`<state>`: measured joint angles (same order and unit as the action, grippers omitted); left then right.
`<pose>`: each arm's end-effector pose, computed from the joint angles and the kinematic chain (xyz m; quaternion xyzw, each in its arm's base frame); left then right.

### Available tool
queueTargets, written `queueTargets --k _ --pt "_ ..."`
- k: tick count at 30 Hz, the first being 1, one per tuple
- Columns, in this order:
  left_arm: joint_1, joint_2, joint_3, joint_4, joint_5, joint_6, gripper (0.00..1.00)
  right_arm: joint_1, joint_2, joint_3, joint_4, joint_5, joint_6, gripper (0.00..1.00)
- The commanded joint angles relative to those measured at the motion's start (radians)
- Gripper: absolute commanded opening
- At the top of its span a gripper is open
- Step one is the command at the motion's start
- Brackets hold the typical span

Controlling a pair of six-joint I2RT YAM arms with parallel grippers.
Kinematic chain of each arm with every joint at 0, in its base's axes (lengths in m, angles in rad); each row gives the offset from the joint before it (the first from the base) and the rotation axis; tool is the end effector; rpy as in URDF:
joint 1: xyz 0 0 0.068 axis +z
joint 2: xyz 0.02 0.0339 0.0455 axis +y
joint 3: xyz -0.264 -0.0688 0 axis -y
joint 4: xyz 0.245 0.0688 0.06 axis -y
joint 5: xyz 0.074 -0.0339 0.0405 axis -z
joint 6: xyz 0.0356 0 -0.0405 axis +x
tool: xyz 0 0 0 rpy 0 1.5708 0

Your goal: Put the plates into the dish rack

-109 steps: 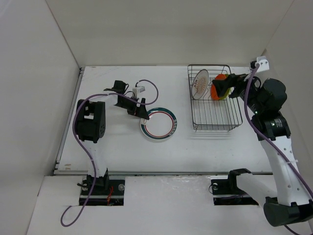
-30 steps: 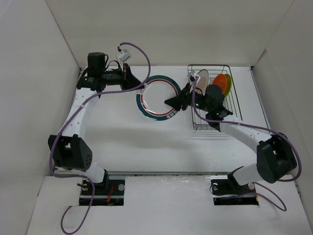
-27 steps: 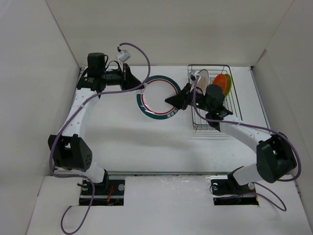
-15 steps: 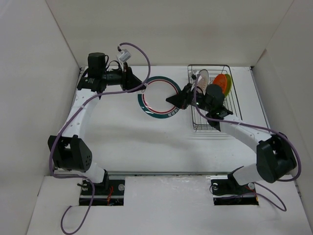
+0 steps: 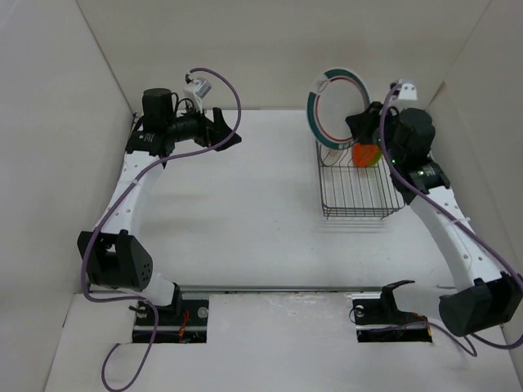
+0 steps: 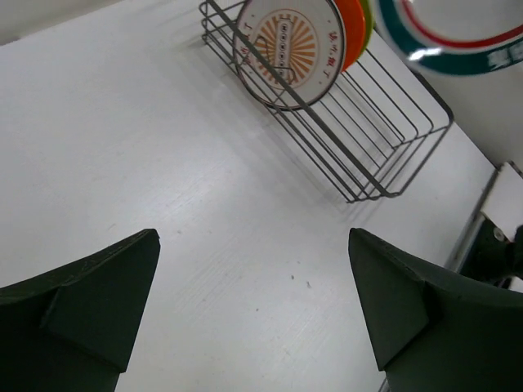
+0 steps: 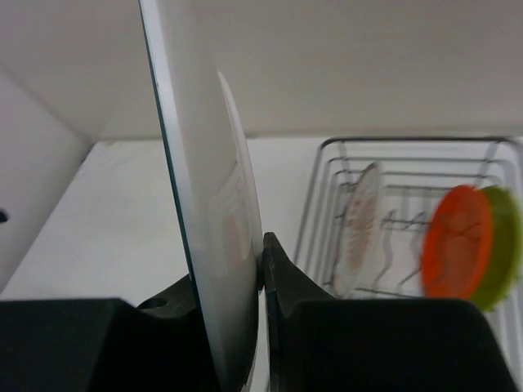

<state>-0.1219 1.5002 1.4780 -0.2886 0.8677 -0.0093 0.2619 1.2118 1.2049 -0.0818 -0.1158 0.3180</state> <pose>0.3342 -0.0683 0.4017 0.2885 0.7181 -0.3740 0.5111 0.2709 0.0769 0.4093 -0.0184 0.7373 0.2336 0.6336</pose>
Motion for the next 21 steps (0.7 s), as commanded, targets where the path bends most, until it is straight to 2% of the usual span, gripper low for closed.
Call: queueTargets --k 1,3,5,11,21 --pt "0.005 -0.063 -0.008 0.052 -0.111 -0.020 1.00 -0.056 -0.043 0.136 -0.124 0.241 -0.120 0.00" --pt "0.005 -0.074 -0.008 0.052 -0.133 -0.020 1.00 -0.085 -0.043 0.160 -0.125 0.275 -0.193 0.00" --pt "0.005 -0.086 -0.019 0.066 -0.142 -0.029 1.00 -0.131 -0.043 0.145 -0.055 0.286 -0.229 0.01" --pt "0.005 -0.120 -0.041 0.080 -0.160 -0.020 1.00 -0.237 0.060 0.191 -0.030 0.286 -0.240 0.01" --pt "0.005 -0.186 -0.085 0.109 -0.210 -0.011 1.00 -0.205 0.233 0.252 0.008 0.403 -0.211 0.00"
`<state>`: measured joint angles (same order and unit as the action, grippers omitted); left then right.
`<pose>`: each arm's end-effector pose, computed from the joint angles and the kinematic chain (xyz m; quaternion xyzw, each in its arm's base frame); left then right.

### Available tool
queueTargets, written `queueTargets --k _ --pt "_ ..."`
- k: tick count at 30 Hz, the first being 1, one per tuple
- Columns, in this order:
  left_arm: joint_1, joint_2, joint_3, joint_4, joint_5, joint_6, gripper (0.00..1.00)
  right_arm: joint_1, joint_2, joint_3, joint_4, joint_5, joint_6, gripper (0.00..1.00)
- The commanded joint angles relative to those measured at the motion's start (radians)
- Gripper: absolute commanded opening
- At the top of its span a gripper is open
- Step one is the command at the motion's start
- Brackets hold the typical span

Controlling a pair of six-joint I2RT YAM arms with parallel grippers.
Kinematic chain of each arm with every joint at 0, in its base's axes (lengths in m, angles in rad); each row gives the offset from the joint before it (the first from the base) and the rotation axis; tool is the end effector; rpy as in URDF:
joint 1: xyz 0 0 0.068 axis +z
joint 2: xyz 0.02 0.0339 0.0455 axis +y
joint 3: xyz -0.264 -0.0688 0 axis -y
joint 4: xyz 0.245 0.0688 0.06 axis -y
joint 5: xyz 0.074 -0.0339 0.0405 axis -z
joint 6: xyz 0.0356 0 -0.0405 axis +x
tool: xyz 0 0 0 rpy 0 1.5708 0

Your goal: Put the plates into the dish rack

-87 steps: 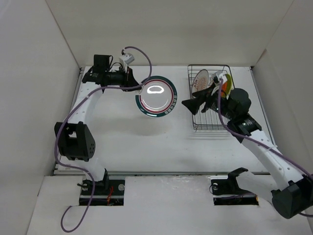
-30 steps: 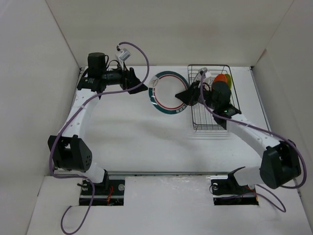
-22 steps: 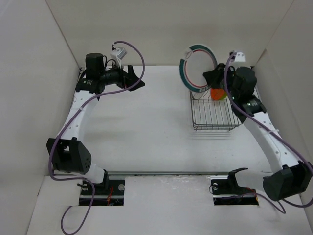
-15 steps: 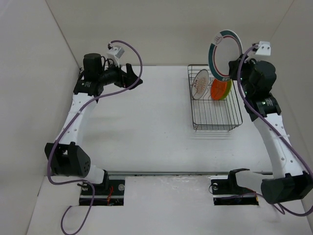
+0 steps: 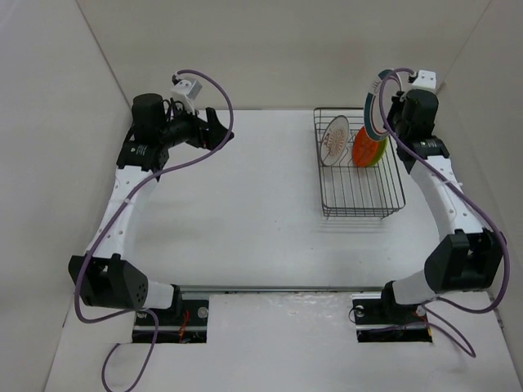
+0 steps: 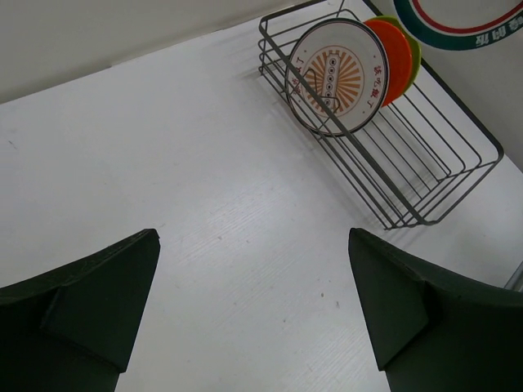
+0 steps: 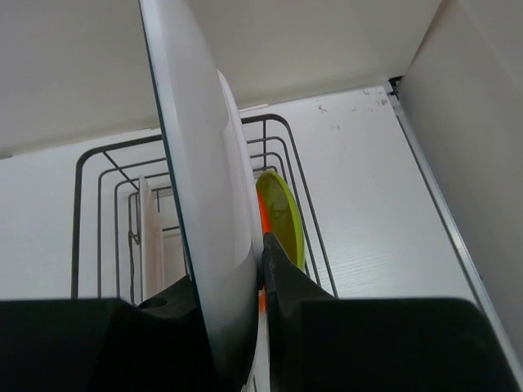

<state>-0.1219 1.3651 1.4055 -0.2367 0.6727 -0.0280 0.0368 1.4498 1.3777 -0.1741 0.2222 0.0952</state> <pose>0.3034 -0.0595 0.4219 0.2434 0.7191 -0.2992 0.5781 0.3423 0.0048 0.3913 0.0910 0.7814 -0.0469 0.6156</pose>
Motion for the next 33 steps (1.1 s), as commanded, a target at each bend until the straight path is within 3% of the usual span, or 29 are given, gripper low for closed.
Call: queueTargets --k 1,15,33 --pt "0.005 -0.050 -0.013 0.057 -0.015 0.008 1.00 0.020 0.009 0.080 0.101 0.065 0.023 0.00" --pt "0.005 -0.050 -0.013 0.057 -0.024 0.008 1.00 0.106 0.155 0.046 0.110 0.169 0.031 0.00" --pt "0.005 -0.050 -0.040 0.066 -0.024 0.017 1.00 0.115 0.239 0.035 0.119 0.189 0.021 0.00"
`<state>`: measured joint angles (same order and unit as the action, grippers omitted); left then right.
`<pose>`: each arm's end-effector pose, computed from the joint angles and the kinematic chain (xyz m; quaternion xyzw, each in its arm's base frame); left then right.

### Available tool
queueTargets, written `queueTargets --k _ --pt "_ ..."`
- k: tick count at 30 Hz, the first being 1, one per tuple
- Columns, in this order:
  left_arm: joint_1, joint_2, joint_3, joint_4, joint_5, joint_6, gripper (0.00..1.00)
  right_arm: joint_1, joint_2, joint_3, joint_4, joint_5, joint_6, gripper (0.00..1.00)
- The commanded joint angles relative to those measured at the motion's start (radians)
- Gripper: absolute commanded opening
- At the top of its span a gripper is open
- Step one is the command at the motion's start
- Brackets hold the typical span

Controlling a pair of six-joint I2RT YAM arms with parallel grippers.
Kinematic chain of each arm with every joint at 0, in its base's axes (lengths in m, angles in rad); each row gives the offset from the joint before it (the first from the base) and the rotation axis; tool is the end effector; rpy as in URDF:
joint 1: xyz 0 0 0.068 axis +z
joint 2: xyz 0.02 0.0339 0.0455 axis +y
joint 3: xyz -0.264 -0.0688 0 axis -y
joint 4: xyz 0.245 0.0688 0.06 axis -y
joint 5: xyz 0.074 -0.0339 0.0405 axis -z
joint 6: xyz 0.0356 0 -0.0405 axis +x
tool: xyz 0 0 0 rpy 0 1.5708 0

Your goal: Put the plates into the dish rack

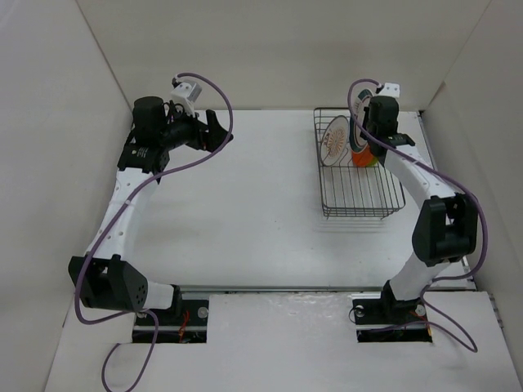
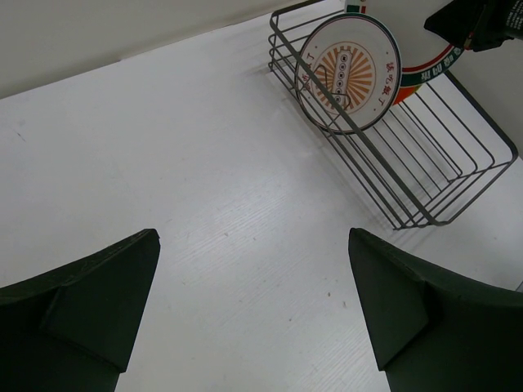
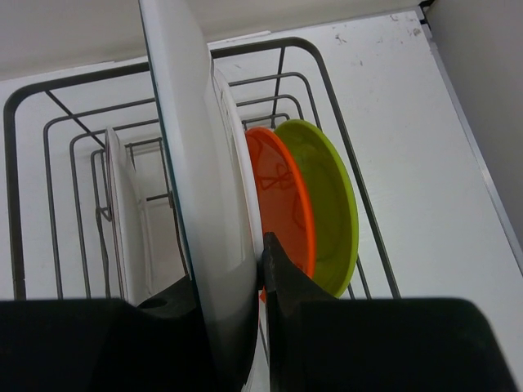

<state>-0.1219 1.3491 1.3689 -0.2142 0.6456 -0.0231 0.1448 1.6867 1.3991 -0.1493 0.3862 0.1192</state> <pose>0.3013 -0.0585 0.4161 0.2374 0.7217 -0.2880 0.5830 0.3972 0.0444 0.3185 0.0925 0.8291 -0.0911 0.5438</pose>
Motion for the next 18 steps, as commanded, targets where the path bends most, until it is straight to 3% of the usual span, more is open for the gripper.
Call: queueTargets --k 1,10,14,16,18 --pt "0.005 -0.034 -0.004 0.044 0.003 0.012 1.00 0.007 0.002 0.003 0.094 0.025 -0.003 0.00" --pt "0.005 -0.044 -0.004 0.035 0.003 0.022 1.00 0.007 0.022 -0.028 0.103 0.005 -0.003 0.04" --pt "0.005 -0.044 -0.004 0.035 0.003 0.031 1.00 0.007 0.031 -0.037 0.103 -0.004 0.007 0.19" --pt "0.005 -0.044 -0.004 0.035 0.003 0.031 1.00 0.007 0.031 -0.037 0.103 -0.004 0.007 0.34" --pt "0.005 -0.034 -0.004 0.026 0.003 0.031 1.00 0.007 0.031 -0.046 0.103 -0.004 0.007 0.41"
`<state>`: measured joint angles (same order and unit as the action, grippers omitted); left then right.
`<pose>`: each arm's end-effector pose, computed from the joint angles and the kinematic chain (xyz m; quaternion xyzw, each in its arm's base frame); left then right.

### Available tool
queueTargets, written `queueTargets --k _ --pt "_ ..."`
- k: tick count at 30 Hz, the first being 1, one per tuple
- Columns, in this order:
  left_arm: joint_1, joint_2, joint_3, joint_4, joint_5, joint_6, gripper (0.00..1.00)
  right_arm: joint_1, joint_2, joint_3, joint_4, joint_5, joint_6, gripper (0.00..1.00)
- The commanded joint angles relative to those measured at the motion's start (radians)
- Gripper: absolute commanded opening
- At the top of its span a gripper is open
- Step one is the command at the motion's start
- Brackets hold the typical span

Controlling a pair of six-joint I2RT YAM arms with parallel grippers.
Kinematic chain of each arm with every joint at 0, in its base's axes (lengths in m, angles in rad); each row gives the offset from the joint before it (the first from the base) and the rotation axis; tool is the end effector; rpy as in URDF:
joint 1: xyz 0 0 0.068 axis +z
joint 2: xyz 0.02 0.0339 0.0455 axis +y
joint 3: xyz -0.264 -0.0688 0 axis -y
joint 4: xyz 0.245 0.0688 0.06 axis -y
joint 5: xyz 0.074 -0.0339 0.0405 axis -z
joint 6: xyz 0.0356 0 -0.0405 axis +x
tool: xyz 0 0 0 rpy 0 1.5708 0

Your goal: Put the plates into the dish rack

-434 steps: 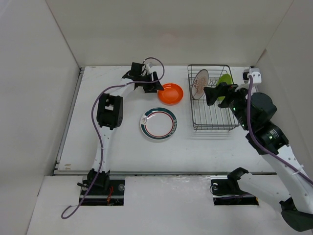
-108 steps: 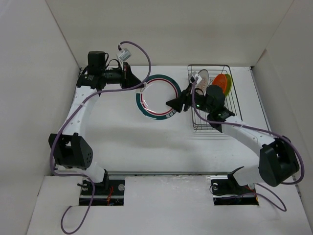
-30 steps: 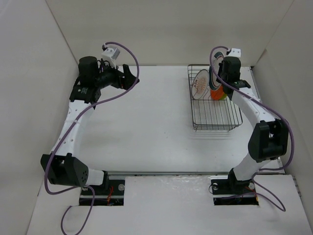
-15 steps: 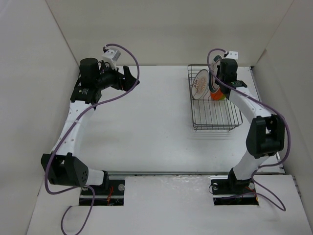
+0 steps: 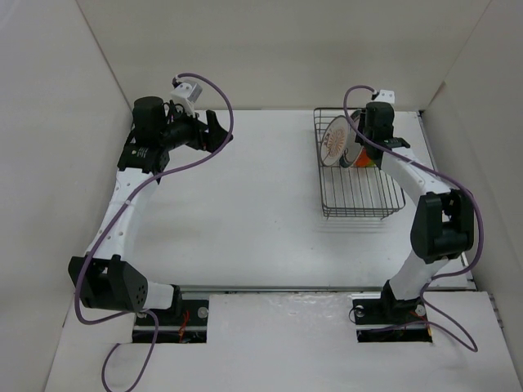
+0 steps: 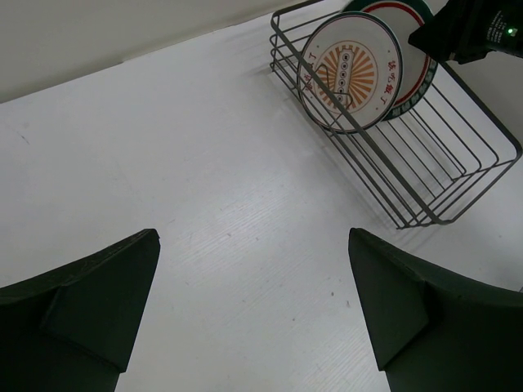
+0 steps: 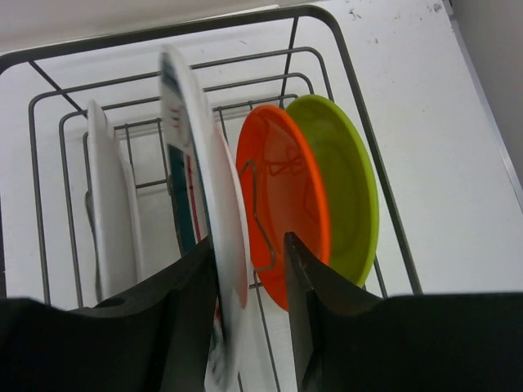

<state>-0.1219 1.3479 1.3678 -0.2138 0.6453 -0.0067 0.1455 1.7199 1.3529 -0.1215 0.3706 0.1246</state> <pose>0.3010 -0.0585 0.4161 0.2433 0.7196 -0.2831 0.5856 0.4017 0.0458 0.2924 0.0861 0.8434 -0.0883 0.5230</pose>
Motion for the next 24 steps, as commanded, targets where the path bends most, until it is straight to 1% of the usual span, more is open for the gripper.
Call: queueTargets --k 1,4,6,7,9,10,11,16,17,18,21,22,24 --pt "0.005 -0.033 -0.003 0.025 0.004 0.014 1.00 0.006 -0.002 0.000 0.075 0.011 0.001 0.43" --pt "0.005 -0.033 -0.003 0.025 0.004 0.014 1.00 0.006 -0.002 0.009 0.075 0.011 0.001 0.46" --pt "0.005 -0.033 -0.003 0.025 0.004 0.014 1.00 0.006 -0.002 0.009 0.075 0.011 0.001 0.46" --pt "0.005 -0.033 -0.003 0.025 0.004 0.014 1.00 0.006 -0.028 0.021 0.075 0.011 0.001 0.48" --pt "0.005 -0.033 -0.003 0.025 0.004 0.023 1.00 0.006 -0.051 0.031 0.063 0.022 0.001 0.57" --pt "0.005 -0.033 -0.003 0.025 -0.007 0.024 1.00 0.006 -0.062 0.031 0.036 0.022 0.001 0.58" --pt "0.005 -0.033 -0.003 0.025 -0.007 0.024 1.00 0.006 -0.084 0.057 0.022 0.037 0.001 0.64" --pt "0.005 -0.033 0.007 0.016 -0.035 0.024 1.00 0.006 -0.157 0.120 -0.076 0.132 -0.008 0.74" --pt "0.005 -0.033 0.007 0.016 -0.035 0.024 1.00 0.006 -0.167 0.135 -0.131 0.148 -0.008 0.74" --pt "0.005 -0.033 0.017 0.007 -0.065 0.024 1.00 0.006 -0.186 0.167 -0.160 0.160 -0.008 0.78" --pt "0.005 -0.033 0.062 -0.019 -0.127 0.036 1.00 0.006 -0.242 0.192 -0.249 0.160 0.001 0.84" --pt "0.005 -0.024 0.077 -0.041 -0.184 0.036 1.00 0.006 -0.262 0.192 -0.250 0.139 0.001 1.00" --pt "0.005 -0.015 0.126 -0.068 -0.261 0.047 1.00 0.015 -0.307 0.160 -0.264 0.090 0.001 1.00"
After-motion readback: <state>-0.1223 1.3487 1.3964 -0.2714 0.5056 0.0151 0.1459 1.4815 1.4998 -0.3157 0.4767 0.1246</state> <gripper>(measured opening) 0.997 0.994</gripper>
